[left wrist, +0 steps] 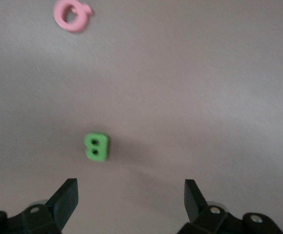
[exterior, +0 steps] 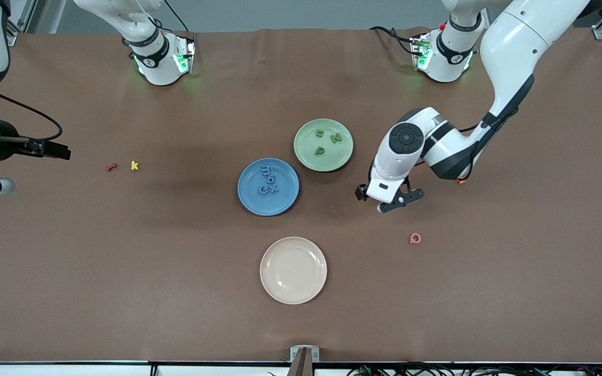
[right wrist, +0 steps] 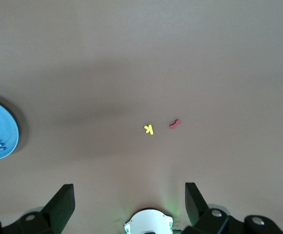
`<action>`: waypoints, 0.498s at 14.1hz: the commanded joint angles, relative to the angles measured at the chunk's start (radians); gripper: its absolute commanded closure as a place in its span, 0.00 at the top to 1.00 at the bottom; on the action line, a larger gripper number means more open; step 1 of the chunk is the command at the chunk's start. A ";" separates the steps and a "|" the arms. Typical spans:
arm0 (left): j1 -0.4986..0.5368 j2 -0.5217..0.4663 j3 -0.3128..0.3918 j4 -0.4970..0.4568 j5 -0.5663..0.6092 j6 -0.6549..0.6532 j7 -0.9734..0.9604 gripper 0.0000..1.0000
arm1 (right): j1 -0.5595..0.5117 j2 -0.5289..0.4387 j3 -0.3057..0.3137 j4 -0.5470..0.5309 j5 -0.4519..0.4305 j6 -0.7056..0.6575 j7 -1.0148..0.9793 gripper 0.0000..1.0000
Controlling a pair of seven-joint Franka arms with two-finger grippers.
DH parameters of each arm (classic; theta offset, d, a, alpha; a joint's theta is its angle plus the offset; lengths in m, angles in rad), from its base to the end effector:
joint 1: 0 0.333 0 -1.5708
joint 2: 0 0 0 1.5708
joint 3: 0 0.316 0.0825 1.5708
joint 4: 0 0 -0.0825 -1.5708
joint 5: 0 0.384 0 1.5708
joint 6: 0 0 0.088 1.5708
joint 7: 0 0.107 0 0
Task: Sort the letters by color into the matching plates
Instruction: 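Retract the right arm to rest while the left gripper reaches the green B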
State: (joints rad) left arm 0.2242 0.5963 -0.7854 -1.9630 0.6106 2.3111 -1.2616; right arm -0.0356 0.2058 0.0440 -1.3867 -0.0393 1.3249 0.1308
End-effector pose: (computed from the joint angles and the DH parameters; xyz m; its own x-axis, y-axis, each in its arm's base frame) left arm 0.5311 -0.2982 0.2419 0.9380 0.3460 0.0211 0.3464 -0.9379 -0.0195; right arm 0.5876 -0.0027 0.5733 0.9573 -0.1303 -0.2579 -0.1176 -0.9910 0.0645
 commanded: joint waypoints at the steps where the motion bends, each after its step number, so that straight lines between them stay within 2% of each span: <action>1: 0.026 0.028 -0.006 -0.004 0.057 0.010 0.010 0.96 | -0.009 -0.092 0.017 -0.072 0.030 0.010 0.018 1.00; 7: 0.038 0.062 0.018 -0.034 0.097 0.059 0.008 0.96 | -0.013 -0.164 0.014 -0.078 0.088 0.017 0.018 1.00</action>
State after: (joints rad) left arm 0.2504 0.6602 -0.7670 -1.9680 0.6843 2.3358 -1.2566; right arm -0.0356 0.0932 0.0510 -1.4238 0.0287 1.3268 0.1350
